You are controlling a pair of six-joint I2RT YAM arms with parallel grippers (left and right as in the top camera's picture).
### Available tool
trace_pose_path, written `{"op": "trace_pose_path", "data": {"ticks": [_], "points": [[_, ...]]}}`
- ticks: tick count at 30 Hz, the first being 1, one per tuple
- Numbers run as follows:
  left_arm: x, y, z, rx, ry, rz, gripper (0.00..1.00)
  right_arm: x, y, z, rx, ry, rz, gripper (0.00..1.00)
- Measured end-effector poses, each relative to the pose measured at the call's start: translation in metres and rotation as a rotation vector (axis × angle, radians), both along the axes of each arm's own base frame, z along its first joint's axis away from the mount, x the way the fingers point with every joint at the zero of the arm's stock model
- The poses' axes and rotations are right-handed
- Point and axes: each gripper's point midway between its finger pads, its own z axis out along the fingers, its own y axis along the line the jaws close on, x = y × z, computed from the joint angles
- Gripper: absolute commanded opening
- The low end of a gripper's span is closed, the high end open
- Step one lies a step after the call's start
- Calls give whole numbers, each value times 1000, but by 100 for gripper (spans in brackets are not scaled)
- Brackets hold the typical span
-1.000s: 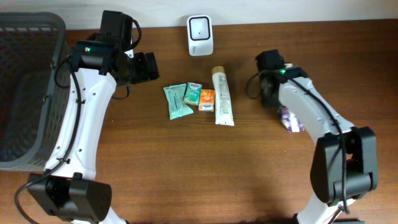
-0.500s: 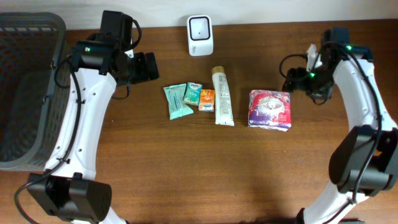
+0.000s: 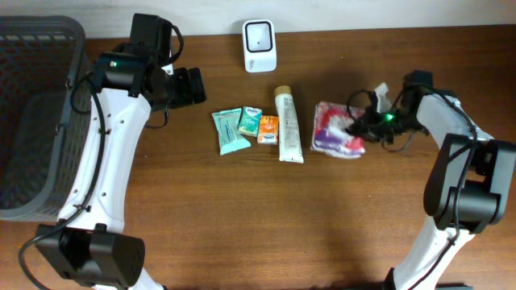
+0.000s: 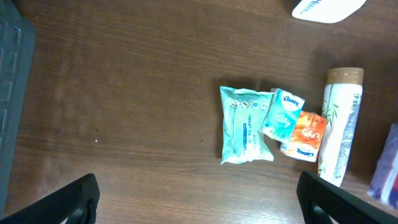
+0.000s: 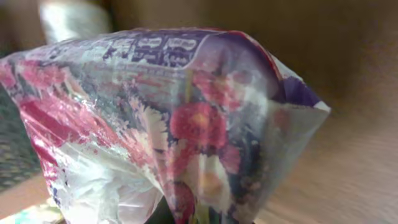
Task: Scan the item barcode
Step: 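Hold the purple-red pack up in front of the scanner, then carry the purple-red pack to the table's right edge and release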
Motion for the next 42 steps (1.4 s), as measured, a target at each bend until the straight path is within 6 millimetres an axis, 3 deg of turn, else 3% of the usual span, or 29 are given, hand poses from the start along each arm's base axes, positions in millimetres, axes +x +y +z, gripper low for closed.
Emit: {"op": "trace_pose_path", "data": {"ticks": [5,6,10,15,18,21,25,27,36,38,42], "points": [[0,0,0,0,0,0,99,86,37,76,40,-263,-48,4],[0,0,0,0,0,0,99,112,48,97,43,-359,-86,4],[0,0,0,0,-2,0,99,159,88,135,13,-560,-206,4],[0,0,0,0,0,1,99,177,156,170,5,-729,-317,4],[0,0,0,-1,-2,0,99,189,175,196,90,-836,-407,4],[0,0,0,0,-1,0,99,203,170,172,89,-794,-497,4],[0,0,0,0,0,0,99,215,168,104,54,-676,-539,4],[0,0,0,0,0,0,99,214,168,84,36,-635,-539,4],[0,0,0,0,0,0,99,213,166,82,32,-615,-530,4],[0,0,0,0,0,0,99,213,151,82,17,-589,-539,4],[0,0,0,0,-1,0,99,219,84,121,37,-593,-606,4]]}}
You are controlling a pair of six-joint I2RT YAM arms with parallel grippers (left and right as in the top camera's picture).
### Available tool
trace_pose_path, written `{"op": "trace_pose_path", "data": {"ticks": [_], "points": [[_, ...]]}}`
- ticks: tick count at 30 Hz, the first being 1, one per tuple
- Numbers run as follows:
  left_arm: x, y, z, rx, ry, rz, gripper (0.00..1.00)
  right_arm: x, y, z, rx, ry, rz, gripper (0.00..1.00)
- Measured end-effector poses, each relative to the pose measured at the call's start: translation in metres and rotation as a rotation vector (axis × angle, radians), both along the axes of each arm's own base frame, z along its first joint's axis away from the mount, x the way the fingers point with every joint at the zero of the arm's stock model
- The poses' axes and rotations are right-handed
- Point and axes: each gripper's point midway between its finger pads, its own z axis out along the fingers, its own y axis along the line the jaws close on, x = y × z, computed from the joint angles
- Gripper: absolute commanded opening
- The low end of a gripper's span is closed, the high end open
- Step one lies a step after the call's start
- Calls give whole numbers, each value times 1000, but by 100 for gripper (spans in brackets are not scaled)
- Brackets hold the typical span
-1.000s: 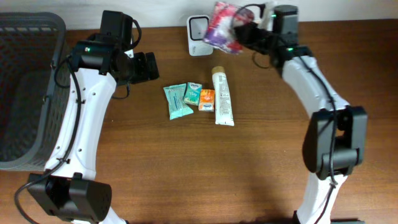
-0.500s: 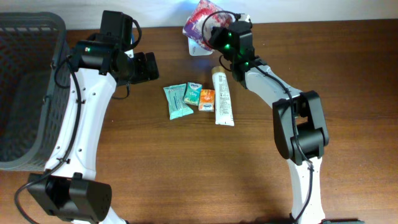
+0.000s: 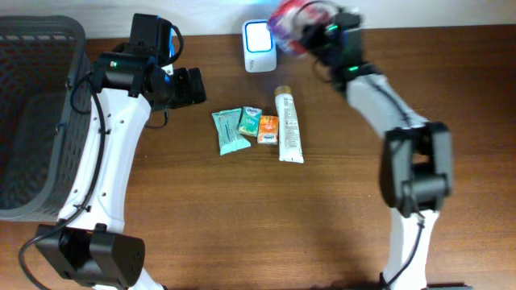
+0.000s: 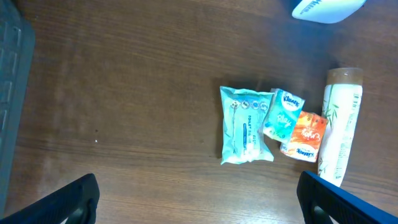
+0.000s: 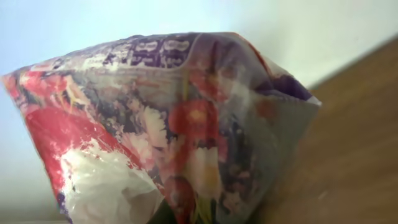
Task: Scan the item barcode
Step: 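Carry the purple-red pack to the table's right edge and release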
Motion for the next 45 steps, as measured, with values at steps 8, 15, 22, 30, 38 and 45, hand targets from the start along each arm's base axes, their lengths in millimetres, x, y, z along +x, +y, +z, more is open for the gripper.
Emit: {"op": "trace_pose_path", "data": {"ticks": [8,15,22,30,38,45], "points": [[0,0,0,0,-1,0,99,-83,-281,-13,333,386,-419,4],[0,0,0,0,1,0,99,-201,-473,-33,285,425,-754,8],[0,0,0,0,0,0,99,-270,-498,-63,97,614,-735,92],[0,0,0,0,0,0,99,-258,-459,-13,125,498,-550,92],[0,0,0,0,0,0,99,-203,-246,32,30,465,88,90],[0,0,0,0,0,0,99,-178,-58,-2,-493,514,419,88]]}}
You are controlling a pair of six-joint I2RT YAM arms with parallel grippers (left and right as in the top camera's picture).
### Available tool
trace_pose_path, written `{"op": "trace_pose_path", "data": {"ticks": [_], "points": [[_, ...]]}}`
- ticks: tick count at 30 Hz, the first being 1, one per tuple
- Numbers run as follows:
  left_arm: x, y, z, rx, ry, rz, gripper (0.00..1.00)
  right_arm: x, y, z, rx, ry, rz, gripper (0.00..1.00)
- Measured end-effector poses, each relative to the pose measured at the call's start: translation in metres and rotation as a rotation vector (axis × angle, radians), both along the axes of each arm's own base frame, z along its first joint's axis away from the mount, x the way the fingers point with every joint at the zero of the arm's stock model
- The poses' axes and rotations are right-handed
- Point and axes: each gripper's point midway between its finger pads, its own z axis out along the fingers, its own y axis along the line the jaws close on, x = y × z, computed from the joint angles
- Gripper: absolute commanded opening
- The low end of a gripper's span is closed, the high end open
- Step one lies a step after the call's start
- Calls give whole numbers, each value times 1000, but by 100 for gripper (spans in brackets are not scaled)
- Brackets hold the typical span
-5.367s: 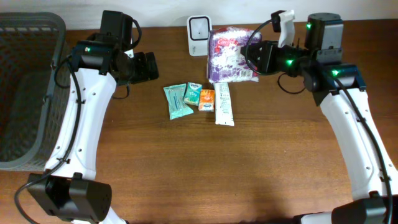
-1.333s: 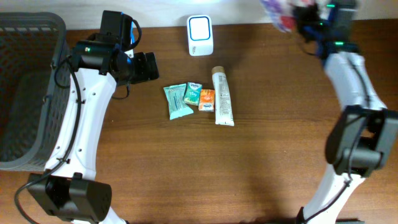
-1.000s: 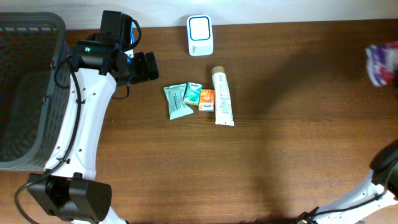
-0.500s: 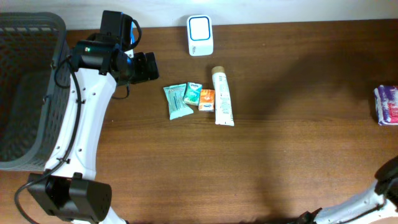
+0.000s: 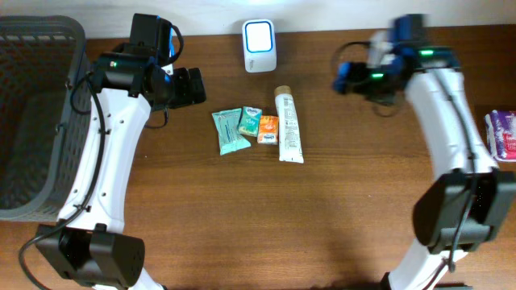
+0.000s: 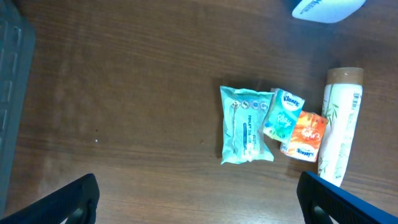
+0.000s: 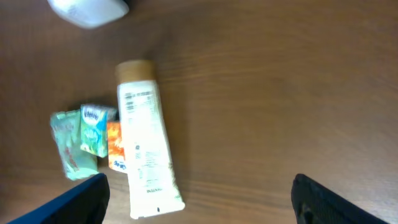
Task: Scan the item barcode
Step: 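Carry the purple-red pack to the table's right edge and release, then grasp the white tube with the right gripper and lift it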
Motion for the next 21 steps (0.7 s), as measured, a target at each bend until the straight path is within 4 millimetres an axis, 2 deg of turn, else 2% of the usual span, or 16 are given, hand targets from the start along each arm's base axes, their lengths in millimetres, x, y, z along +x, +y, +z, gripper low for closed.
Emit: {"op": "trace_pose_path", "data": {"ticks": [3,4,5,6,7,8,12,17,21], "points": [[0,0,0,0,0,0,99,14,60,2,-154,-117,62,87],[0,0,0,0,0,0,99,18,64,1,-192,-139,42,87],[0,0,0,0,0,0,99,20,94,-7,-214,-163,82,86],[0,0,0,0,1,0,99,25,107,-12,-231,-188,88,84],[0,0,0,0,0,0,99,29,123,-27,-271,-204,97,82],[0,0,0,0,0,0,99,28,130,-37,-300,-198,105,80],[0,0,0,0,0,0,99,24,144,-82,-422,-163,109,78],[0,0,0,0,0,0,99,24,137,-116,-482,-112,103,79],[0,0,0,0,0,0,99,20,133,-121,-494,-86,108,79]]}}
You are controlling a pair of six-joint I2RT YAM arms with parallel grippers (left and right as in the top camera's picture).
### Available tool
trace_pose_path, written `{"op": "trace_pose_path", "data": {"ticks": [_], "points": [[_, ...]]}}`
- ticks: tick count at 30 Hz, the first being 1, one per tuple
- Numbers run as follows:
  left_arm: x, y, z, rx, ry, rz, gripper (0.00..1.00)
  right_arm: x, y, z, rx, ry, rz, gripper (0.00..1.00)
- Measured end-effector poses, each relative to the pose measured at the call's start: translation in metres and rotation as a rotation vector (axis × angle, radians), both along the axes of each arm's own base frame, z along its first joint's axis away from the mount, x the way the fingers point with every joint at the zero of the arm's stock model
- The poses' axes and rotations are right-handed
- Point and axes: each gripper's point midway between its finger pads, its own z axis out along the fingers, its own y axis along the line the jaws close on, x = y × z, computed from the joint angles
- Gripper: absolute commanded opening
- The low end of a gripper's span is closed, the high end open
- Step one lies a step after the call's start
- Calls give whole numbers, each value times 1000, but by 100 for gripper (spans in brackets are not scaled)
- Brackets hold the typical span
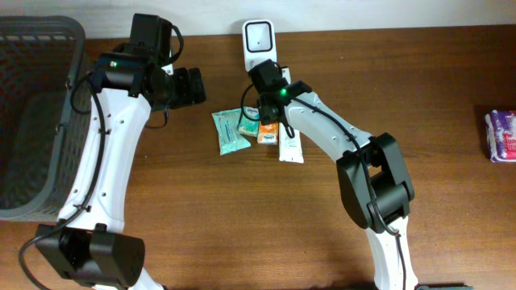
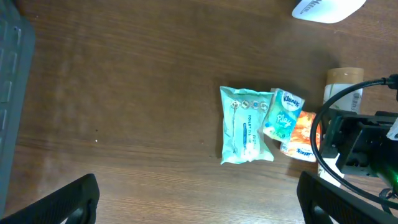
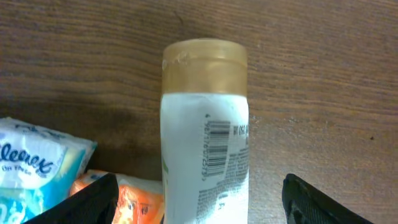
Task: Scan the item barcode
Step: 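Grasp the white tube with the right gripper and lift it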
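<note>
A white tube (image 3: 204, 155) with a tan cap lies on the table, its barcode (image 3: 217, 146) facing up. My right gripper (image 3: 199, 208) is open low over the tube, one finger on each side of it, not touching. In the overhead view the right gripper (image 1: 278, 121) covers the tube's (image 1: 289, 147) cap end. The white scanner (image 1: 259, 44) stands at the back edge. My left gripper (image 2: 199, 205) hangs open and empty above the table to the left of the packs; overhead shows this left gripper (image 1: 191, 86) too.
A teal wipes pack (image 1: 230, 131), a small Kleenex pack (image 1: 250, 121) and an orange pack (image 1: 267, 133) lie just left of the tube. A flowered pack (image 1: 504, 135) lies at the far right edge. A grey basket (image 1: 32, 121) fills the left side.
My right gripper was open, higher up and to the right of the tube. Now it sits low over the tube's cap end, still open. The left arm has not moved.
My right gripper was shut on the flowered pack to the right of the tube. Then it held the pack up by the scanner. Later the pack lay at the far right edge and the gripper was open. Now the gripper straddles the tube.
</note>
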Motion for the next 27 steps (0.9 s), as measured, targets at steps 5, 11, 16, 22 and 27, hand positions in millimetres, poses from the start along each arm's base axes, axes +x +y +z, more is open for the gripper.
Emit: {"op": "trace_pose_path", "data": {"ticks": [5,11,16,22,27], "points": [[0,0,0,0,0,0,99,7,-24,43,96,-6,-40,49],[0,0,0,0,0,0,99,20,-91,47,475,110,-72,46],[0,0,0,0,0,0,99,3,-67,-22,625,284,-38,46],[0,0,0,0,0,0,99,-2,-43,-31,662,315,9,41],[0,0,0,0,0,0,99,-11,-20,-30,700,343,64,38]]}}
